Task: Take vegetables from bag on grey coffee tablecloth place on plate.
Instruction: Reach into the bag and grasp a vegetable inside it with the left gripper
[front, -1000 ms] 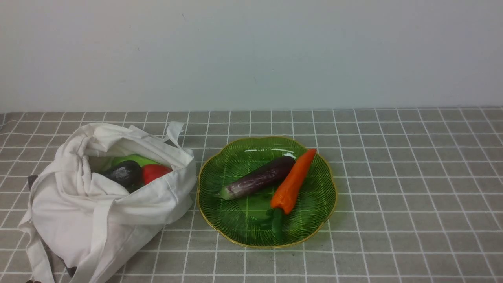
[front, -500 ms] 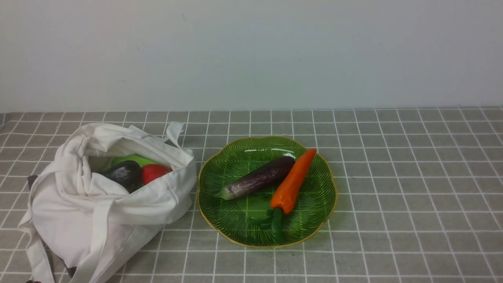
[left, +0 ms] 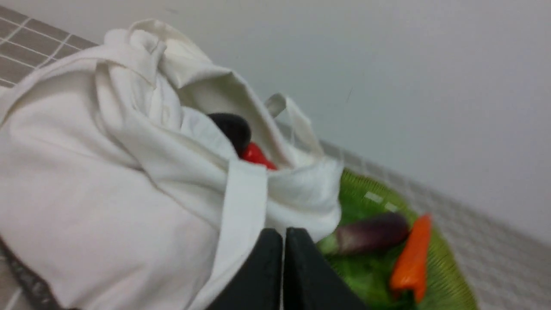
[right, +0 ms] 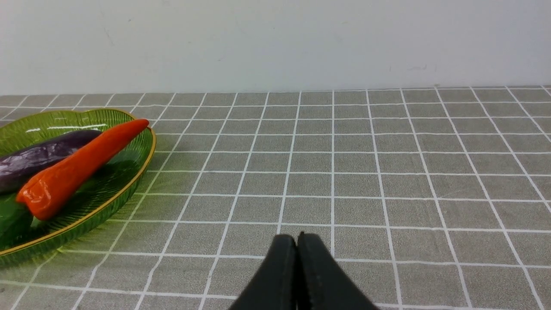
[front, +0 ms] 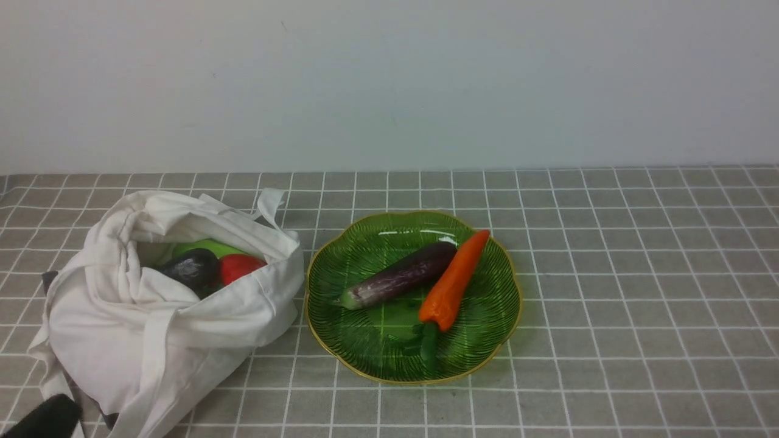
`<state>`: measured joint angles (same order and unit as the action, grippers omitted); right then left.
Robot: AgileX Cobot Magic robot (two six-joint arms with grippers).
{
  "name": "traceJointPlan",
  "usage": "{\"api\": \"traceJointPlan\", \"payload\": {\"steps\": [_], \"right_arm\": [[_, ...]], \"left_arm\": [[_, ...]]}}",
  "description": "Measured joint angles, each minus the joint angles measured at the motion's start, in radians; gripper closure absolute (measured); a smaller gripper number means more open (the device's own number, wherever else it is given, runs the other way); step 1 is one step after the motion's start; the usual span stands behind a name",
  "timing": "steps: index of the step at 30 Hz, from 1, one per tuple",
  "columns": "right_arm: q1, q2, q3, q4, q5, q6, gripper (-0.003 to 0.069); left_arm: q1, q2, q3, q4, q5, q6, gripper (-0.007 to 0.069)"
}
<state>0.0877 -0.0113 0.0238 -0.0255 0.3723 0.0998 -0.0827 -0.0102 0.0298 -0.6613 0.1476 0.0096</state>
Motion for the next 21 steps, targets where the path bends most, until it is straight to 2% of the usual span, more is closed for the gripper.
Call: {"api": "traceJointPlan", "payload": {"steps": [2, 5, 7, 10, 12, 13, 15, 16, 20, 21], "right_arm": [[0.000, 0.000, 0.000, 0.000, 0.000, 0.000, 0.0673], [0.000, 0.000, 0.000, 0.000, 0.000, 0.000, 0.0673], [0.000, 0.000, 0.000, 0.000, 0.000, 0.000, 0.0673], [0.000, 0.000, 0.000, 0.000, 0.000, 0.000, 0.0673], [0.000, 0.000, 0.000, 0.000, 0.000, 0.000, 0.0673], [0.000, 0.000, 0.000, 0.000, 0.000, 0.000, 0.0673], [0.000, 0.000, 0.000, 0.000, 0.000, 0.000, 0.0673], [0.000, 0.000, 0.000, 0.000, 0.000, 0.000, 0.0673], [0.000, 0.000, 0.000, 0.000, 0.000, 0.000, 0.0673], [0.000, 0.000, 0.000, 0.000, 0.000, 0.000, 0.0673]], "left_arm": [[0.000, 0.000, 0.000, -0.140, -0.158, -0.002, 0.0629], [0.000, 0.000, -0.032, -0.262, -0.341, -0.001, 0.0629], [0.000, 0.000, -0.106, -0.265, -0.398, 0.020, 0.0629], [0.000, 0.009, -0.247, -0.204, -0.393, 0.076, 0.0629], [0.000, 0.051, -0.369, -0.123, -0.320, 0.154, 0.0629], [0.000, 0.126, -0.490, -0.063, -0.219, 0.228, 0.0629], [0.000, 0.239, -0.612, -0.011, -0.055, 0.294, 0.0629], [0.000, 0.266, -0.635, -0.002, 0.000, 0.305, 0.0629], [0.000, 0.602, -0.844, 0.113, 0.443, 0.350, 0.0629], [0.000, 0.635, -0.870, 0.126, 0.482, 0.352, 0.0629]]}}
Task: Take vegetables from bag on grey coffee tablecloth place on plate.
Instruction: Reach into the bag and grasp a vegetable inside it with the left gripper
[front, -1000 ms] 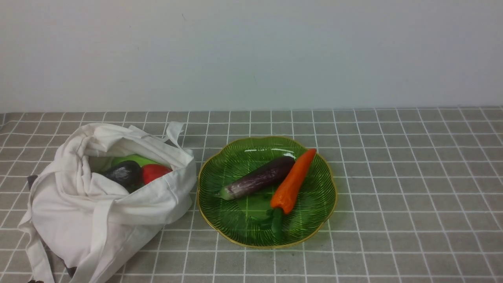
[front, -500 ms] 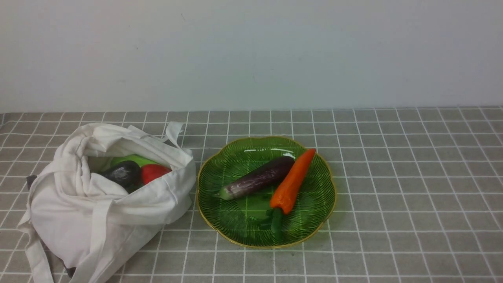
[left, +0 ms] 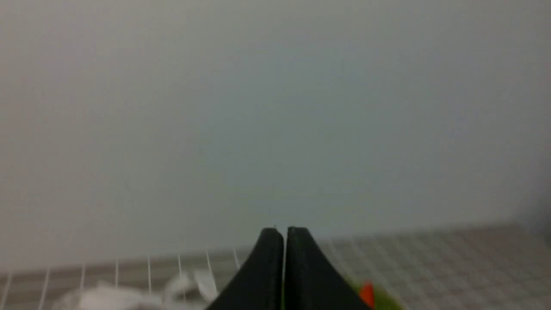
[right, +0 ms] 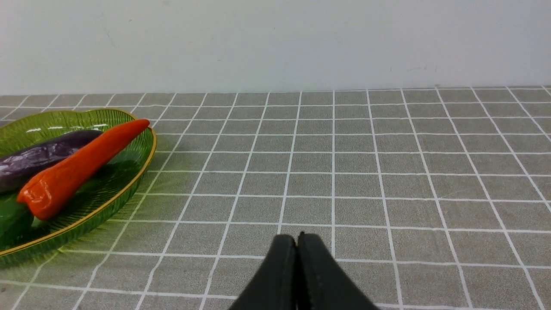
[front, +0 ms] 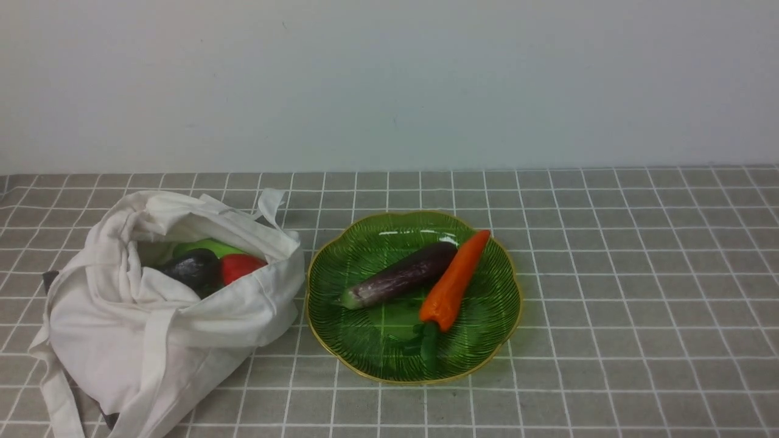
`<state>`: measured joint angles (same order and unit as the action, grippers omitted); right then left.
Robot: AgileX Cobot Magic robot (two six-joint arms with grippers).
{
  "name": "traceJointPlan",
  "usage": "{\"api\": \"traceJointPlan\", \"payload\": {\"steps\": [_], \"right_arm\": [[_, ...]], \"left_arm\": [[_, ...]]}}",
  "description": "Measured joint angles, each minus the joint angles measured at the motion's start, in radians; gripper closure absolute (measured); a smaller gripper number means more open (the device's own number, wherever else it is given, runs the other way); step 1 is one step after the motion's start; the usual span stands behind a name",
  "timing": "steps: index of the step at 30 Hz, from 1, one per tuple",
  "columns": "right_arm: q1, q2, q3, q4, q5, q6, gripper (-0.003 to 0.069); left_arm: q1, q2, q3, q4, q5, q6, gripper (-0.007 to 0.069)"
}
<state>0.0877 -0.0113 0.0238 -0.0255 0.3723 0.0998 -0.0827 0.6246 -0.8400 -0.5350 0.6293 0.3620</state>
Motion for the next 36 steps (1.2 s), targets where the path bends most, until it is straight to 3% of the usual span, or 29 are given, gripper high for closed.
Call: {"api": "traceJointPlan", "payload": {"steps": [2, 5, 16, 22, 25, 28, 29, 32, 36], "right_arm": [[0.000, 0.000, 0.000, 0.000, 0.000, 0.000, 0.0673], [0.000, 0.000, 0.000, 0.000, 0.000, 0.000, 0.0673], [0.000, 0.000, 0.000, 0.000, 0.000, 0.000, 0.0673], [0.000, 0.000, 0.000, 0.000, 0.000, 0.000, 0.0673], [0.000, 0.000, 0.000, 0.000, 0.000, 0.000, 0.0673], [0.000, 0.000, 0.000, 0.000, 0.000, 0.000, 0.0673], [0.000, 0.000, 0.000, 0.000, 0.000, 0.000, 0.0673], [0.000, 0.000, 0.000, 0.000, 0.000, 0.000, 0.0673], [0.000, 0.000, 0.000, 0.000, 0.000, 0.000, 0.0673]], "left_arm": [[0.000, 0.174, -0.084, 0.082, 0.192, 0.016, 0.0629], [0.000, 0.394, -0.181, 0.221, 0.325, 0.042, 0.0629], [-0.026, 0.853, -0.403, 0.480, 0.360, 0.051, 0.0629], [-0.029, 1.012, -0.472, 0.501, 0.357, 0.040, 0.0601], [-0.033, 1.063, -0.480, 0.503, 0.335, 0.040, 0.0517], [-0.047, 1.094, -0.480, 0.509, 0.322, 0.043, 0.0386], [-0.047, 1.096, -0.480, 0.509, 0.322, 0.043, 0.0386], [-0.067, 1.113, -0.480, 0.524, 0.287, 0.051, 0.0219], [-0.071, 1.138, -0.480, 0.542, 0.262, 0.051, 0.0110]]}}
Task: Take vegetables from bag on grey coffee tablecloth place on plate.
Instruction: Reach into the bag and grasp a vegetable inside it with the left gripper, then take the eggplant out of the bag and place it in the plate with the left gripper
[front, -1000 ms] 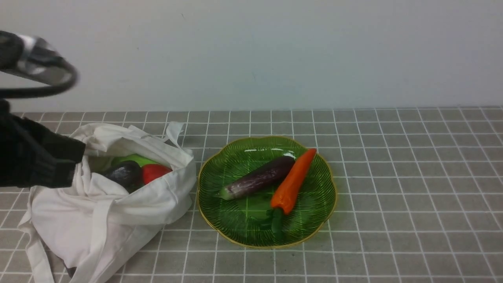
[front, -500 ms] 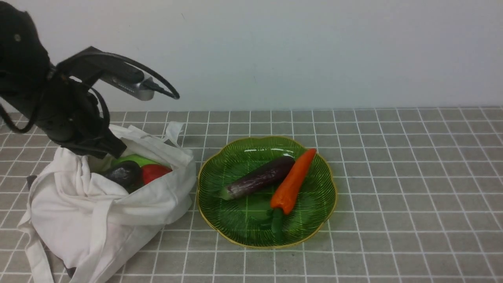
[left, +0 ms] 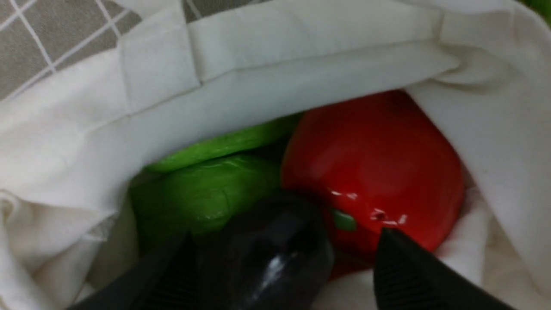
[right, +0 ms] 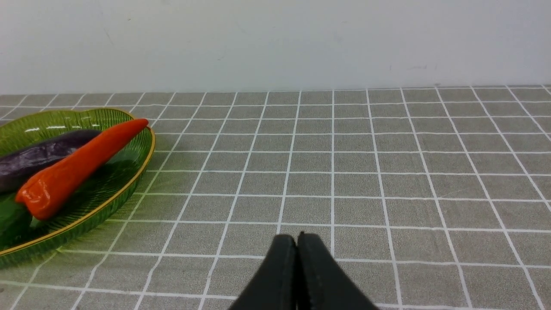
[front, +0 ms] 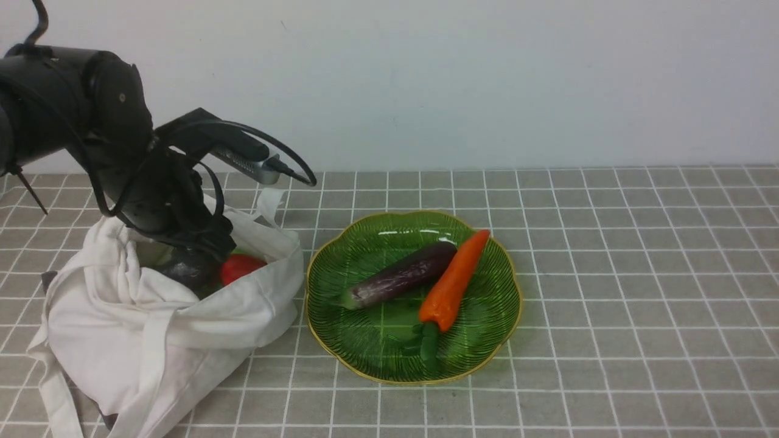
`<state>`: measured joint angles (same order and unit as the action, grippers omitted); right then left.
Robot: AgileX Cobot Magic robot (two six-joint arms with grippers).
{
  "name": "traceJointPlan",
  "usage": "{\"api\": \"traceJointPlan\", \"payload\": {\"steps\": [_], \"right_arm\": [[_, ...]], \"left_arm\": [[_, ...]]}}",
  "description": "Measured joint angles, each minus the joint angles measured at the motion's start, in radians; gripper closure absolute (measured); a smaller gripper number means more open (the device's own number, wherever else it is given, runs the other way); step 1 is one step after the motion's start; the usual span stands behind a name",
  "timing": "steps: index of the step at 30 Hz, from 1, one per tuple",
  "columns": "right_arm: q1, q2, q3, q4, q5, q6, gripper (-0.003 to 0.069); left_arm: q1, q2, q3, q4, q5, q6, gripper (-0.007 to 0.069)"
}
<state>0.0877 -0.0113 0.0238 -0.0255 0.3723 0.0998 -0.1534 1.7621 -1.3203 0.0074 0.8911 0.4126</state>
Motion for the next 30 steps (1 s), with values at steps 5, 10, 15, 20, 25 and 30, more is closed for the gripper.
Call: {"api": "traceJointPlan", "payload": {"steps": [5, 10, 15, 20, 25, 30], "right_arm": [[0.000, 0.000, 0.000, 0.000, 0.000, 0.000, 0.0673], [0.000, 0.000, 0.000, 0.000, 0.000, 0.000, 0.0673], [0.000, 0.000, 0.000, 0.000, 0.000, 0.000, 0.0673], [0.000, 0.000, 0.000, 0.000, 0.000, 0.000, 0.0673], [0.000, 0.000, 0.000, 0.000, 0.000, 0.000, 0.0673], [0.000, 0.000, 0.000, 0.000, 0.000, 0.000, 0.0673]], "left_arm": [[0.000, 0.054, -0.001, 0.018, -0.001, 0.000, 0.0095], [0.000, 0.082, -0.004, 0.060, 0.013, -0.041, 0.0196], [-0.014, 0.069, -0.006, 0.116, 0.039, -0.139, 0.0219], [-0.071, -0.031, -0.006, 0.242, 0.081, -0.196, 0.0229], [-0.078, -0.183, -0.006, 0.279, 0.072, -0.236, 0.0235], [-0.078, -0.341, -0.006, 0.267, 0.002, -0.289, 0.0239]]}}
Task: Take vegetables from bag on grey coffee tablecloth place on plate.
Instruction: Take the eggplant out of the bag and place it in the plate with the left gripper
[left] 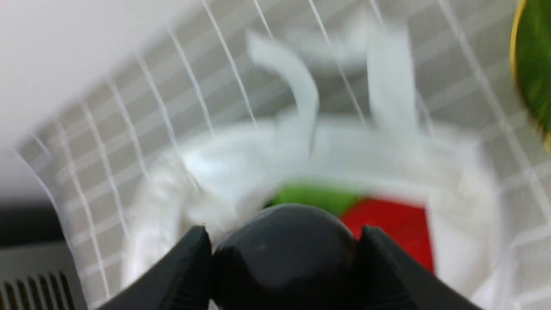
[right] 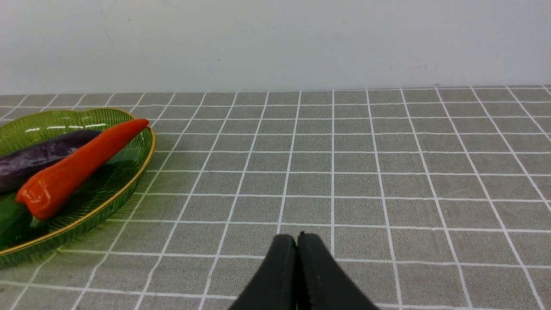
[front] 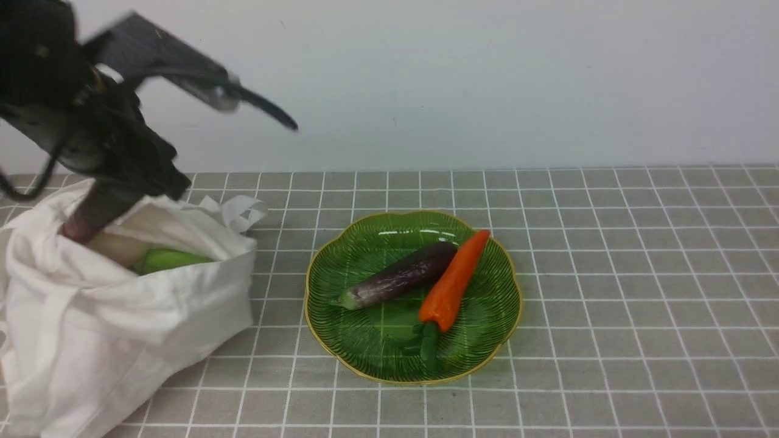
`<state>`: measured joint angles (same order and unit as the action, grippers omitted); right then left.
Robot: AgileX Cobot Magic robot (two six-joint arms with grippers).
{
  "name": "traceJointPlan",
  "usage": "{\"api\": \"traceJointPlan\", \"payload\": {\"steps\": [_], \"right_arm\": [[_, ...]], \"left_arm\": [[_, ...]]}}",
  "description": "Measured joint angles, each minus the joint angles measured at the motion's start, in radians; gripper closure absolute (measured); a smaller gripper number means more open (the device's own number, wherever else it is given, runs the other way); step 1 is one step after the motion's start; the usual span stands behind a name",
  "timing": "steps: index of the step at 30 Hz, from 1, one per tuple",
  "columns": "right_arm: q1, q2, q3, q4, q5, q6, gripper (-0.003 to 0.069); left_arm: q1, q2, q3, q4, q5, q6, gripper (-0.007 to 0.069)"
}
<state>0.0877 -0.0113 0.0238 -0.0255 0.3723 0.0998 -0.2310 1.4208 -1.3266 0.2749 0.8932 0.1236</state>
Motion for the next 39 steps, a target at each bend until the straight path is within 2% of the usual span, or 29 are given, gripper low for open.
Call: {"api": "traceJointPlan", "payload": {"steps": [4, 6, 8, 10, 12, 14, 15, 17, 18, 23, 33, 36, 38, 39], "right_arm": [[0.000, 0.000, 0.000, 0.000, 0.000, 0.000, 0.0673], [0.000, 0.000, 0.000, 0.000, 0.000, 0.000, 0.0673], [0.000, 0.000, 0.000, 0.000, 0.000, 0.000, 0.0673], [0.000, 0.000, 0.000, 0.000, 0.000, 0.000, 0.0673], [0.000, 0.000, 0.000, 0.000, 0.000, 0.000, 0.0673], [0.000, 0.000, 0.000, 0.000, 0.000, 0.000, 0.0673], [0.000, 0.000, 0.000, 0.000, 0.000, 0.000, 0.0673], [0.000, 0.000, 0.000, 0.000, 0.000, 0.000, 0.0673], [0.000, 0.000, 0.000, 0.000, 0.000, 0.000, 0.0673], [0.000, 0.000, 0.000, 0.000, 0.000, 0.000, 0.0673], [0.000, 0.000, 0.000, 0.000, 0.000, 0.000, 0.0673], [0.000, 0.000, 0.000, 0.000, 0.000, 0.000, 0.0673], [0.000, 0.000, 0.000, 0.000, 0.000, 0.000, 0.0673], [0.000, 0.000, 0.000, 0.000, 0.000, 0.000, 0.0673]], "left_arm": [[0.000, -0.090, 0.000, -0.107, -0.061, -0.021, 0.0239], [0.000, -0.124, 0.000, -0.223, -0.080, -0.019, 0.0239], [-0.001, -0.147, 0.000, -0.395, -0.093, 0.000, 0.0239], [-0.009, -0.155, 0.000, -0.554, -0.093, 0.066, 0.0239], [-0.037, -0.149, 0.000, -0.731, -0.094, 0.183, 0.0239], [-0.049, -0.141, 0.000, -0.781, -0.094, 0.241, 0.0239], [-0.078, -0.119, 0.000, -0.868, -0.093, 0.317, 0.0239], [-0.119, -0.076, 0.000, -0.939, -0.091, 0.415, 0.0239], [-0.144, -0.043, 0.000, -0.958, -0.088, 0.474, 0.0239], [-0.225, 0.129, 0.000, -0.958, -0.103, 0.579, 0.0239], [-0.259, 0.379, 0.000, -0.944, -0.344, 0.581, 0.0239], [-0.259, 0.408, 0.000, -0.944, -0.371, 0.564, 0.0191], [-0.259, 0.412, 0.000, -0.944, -0.378, 0.561, 0.0111], [-0.259, 0.412, 0.000, -0.944, -0.379, 0.560, 0.0096]]}}
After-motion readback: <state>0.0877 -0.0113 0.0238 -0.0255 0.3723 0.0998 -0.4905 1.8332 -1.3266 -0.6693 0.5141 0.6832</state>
